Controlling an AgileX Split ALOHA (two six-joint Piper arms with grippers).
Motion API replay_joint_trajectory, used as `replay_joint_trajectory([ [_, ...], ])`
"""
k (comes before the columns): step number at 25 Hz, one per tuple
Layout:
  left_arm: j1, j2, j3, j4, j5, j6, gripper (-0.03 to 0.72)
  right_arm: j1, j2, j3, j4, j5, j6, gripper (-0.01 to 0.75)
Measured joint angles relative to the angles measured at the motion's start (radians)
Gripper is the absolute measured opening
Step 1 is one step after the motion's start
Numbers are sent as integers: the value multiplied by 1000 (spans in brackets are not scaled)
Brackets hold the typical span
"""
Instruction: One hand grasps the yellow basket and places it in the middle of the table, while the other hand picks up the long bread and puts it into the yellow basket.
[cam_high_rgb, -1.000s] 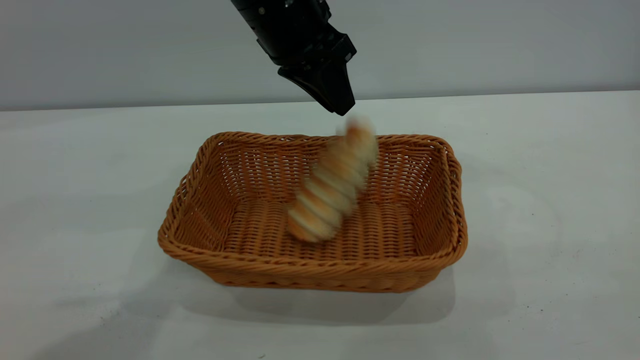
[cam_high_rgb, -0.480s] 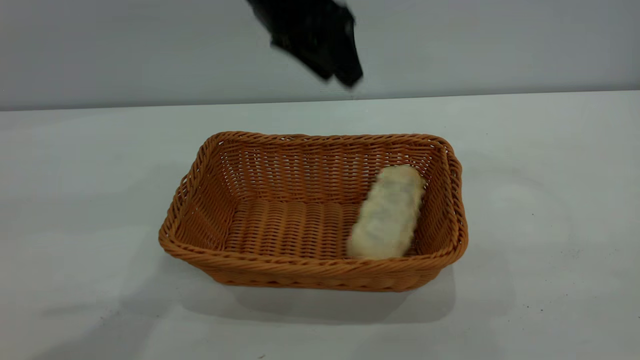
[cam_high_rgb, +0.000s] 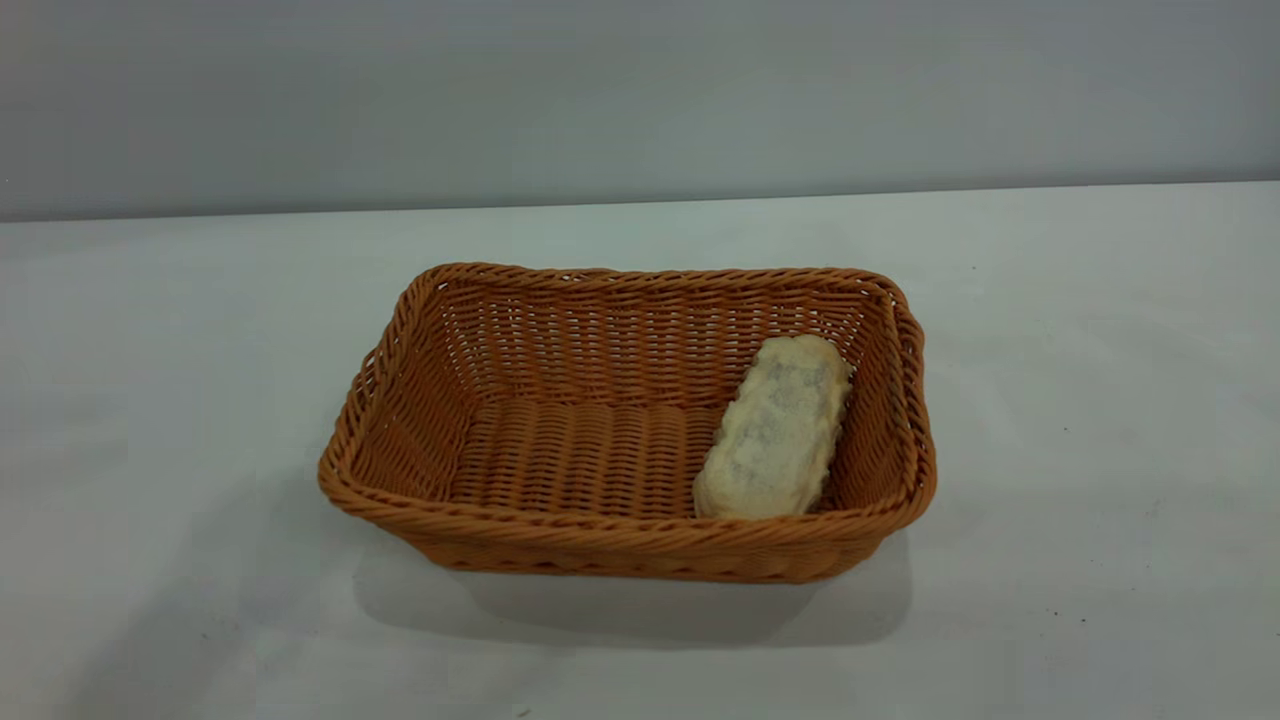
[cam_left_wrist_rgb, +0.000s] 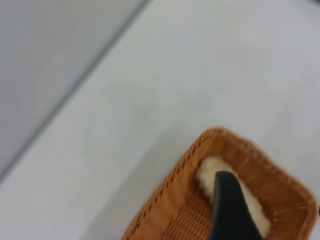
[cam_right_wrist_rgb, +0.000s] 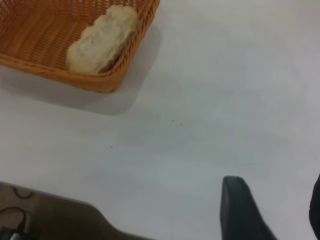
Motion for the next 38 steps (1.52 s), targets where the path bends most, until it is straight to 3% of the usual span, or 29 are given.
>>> replay_joint_trajectory([
  [7, 0, -358, 0, 14, 82, -135, 486, 0, 0, 0, 1, 0, 0, 319],
  [14, 0, -803, 85, 247, 127, -392, 486, 0, 0, 0, 1, 0, 0, 319],
  [23, -1, -1395, 528, 585, 176, -592, 446, 0, 0, 0, 1, 0, 0, 319],
  [29, -3, -1595, 762, 610, 230, -648, 368, 0, 0, 0, 1, 0, 0, 319],
  [38, 62, -1670, 1042, 638, 231, -616, 360, 0, 0, 0, 1, 0, 0, 319],
])
